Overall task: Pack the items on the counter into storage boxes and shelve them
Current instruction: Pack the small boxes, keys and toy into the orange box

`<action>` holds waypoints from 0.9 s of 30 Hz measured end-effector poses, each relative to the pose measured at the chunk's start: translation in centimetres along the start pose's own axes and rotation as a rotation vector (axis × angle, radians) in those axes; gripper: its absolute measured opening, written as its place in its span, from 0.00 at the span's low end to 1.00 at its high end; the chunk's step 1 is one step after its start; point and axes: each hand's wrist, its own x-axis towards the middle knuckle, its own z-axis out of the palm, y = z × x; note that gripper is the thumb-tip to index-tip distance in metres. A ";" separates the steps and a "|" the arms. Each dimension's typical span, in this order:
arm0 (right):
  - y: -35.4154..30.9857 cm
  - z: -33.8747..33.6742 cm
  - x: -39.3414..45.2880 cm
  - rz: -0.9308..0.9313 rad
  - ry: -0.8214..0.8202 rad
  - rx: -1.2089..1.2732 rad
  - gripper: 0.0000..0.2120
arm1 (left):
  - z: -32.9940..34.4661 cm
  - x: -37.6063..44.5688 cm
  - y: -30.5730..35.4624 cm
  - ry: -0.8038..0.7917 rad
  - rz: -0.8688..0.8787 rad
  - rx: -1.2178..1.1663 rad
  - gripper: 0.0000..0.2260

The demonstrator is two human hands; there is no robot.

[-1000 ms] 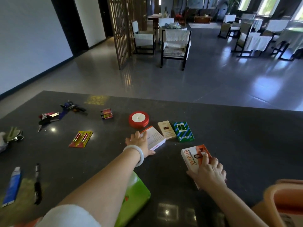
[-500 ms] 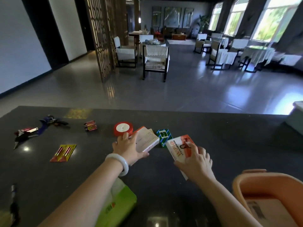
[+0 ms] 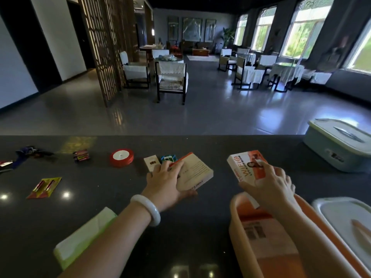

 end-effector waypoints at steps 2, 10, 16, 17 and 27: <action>3.2 -1.6 0.0 0.003 0.014 -0.015 0.46 | 0.6 -0.3 2.9 0.025 0.028 -0.011 0.43; 13.6 -6.1 -0.1 -0.048 0.111 0.027 0.45 | 3.9 -1.3 14.0 -0.056 0.132 -0.036 0.45; 15.5 -5.7 -0.3 -0.112 0.094 0.135 0.44 | 6.0 -2.6 18.8 -0.109 0.154 0.015 0.42; 16.0 -5.7 -0.5 -0.110 0.123 0.130 0.45 | 6.2 -2.6 19.4 -0.117 0.162 0.030 0.42; 16.4 -4.2 -0.1 -0.103 0.170 0.227 0.44 | 10.5 -2.1 23.1 -0.327 0.004 0.207 0.39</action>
